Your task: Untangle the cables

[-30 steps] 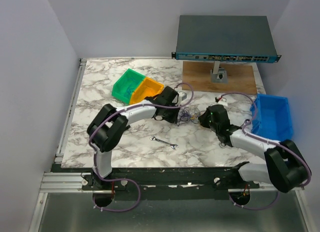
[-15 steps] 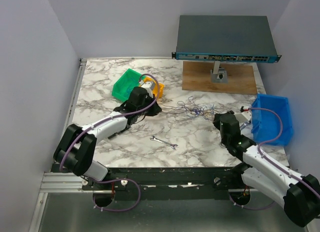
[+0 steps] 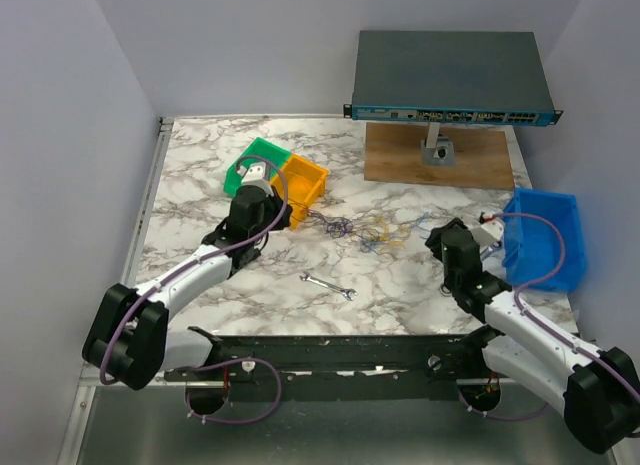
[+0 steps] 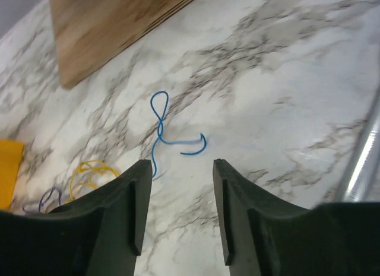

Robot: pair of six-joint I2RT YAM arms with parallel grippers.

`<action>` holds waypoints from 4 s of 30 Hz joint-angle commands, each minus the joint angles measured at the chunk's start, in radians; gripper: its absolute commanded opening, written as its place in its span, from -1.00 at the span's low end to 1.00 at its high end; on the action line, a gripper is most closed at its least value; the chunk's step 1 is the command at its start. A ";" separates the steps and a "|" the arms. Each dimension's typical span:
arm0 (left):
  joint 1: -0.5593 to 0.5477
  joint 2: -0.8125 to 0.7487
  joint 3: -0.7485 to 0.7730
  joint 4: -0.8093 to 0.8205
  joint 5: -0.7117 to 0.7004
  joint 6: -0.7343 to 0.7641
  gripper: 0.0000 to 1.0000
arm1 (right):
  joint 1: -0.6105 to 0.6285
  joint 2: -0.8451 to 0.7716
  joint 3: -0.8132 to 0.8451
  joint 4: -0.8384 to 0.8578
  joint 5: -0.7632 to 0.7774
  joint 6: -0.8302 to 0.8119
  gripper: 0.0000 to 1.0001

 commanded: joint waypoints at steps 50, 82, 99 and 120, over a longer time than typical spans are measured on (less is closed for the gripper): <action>0.070 -0.170 -0.095 -0.143 -0.427 -0.251 -1.00 | -0.031 0.081 0.066 -0.286 0.384 0.376 -0.98; -0.158 -0.010 0.053 0.052 0.009 0.263 0.39 | -0.030 0.147 -0.003 0.340 -0.529 -0.378 0.28; -0.196 0.596 0.733 -0.588 0.244 -0.072 0.79 | -0.027 0.311 0.069 0.297 -0.479 -0.347 0.52; -0.197 0.833 0.956 -0.699 0.035 -0.146 -1.00 | -0.027 0.474 0.164 0.215 -0.378 -0.251 0.48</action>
